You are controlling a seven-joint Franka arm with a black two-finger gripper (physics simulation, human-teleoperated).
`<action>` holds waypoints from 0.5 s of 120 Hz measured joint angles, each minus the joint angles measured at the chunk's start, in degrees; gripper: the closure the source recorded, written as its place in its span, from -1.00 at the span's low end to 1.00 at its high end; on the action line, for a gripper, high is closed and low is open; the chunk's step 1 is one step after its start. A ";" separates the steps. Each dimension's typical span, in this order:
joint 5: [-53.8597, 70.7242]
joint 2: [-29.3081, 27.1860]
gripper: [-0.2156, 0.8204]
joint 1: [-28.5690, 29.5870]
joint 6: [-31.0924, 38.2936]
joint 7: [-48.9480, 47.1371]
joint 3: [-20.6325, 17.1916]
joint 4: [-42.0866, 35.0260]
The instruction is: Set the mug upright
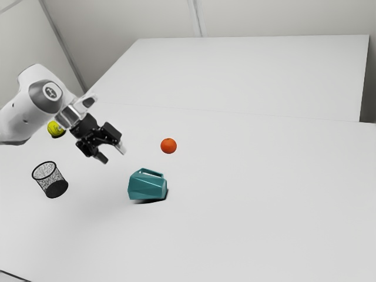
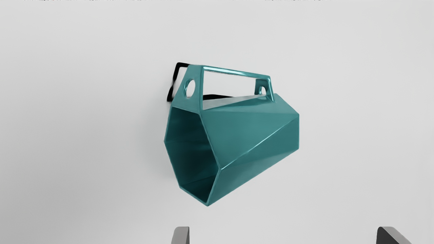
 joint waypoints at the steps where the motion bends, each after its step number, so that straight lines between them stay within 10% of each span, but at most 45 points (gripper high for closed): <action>1: -0.29 0.24 -0.58 0.11 0.04 0.26 0.00 -0.03; 60: -9.92 12.94 -0.58 5.45 -0.52 13.93 -0.30 0.58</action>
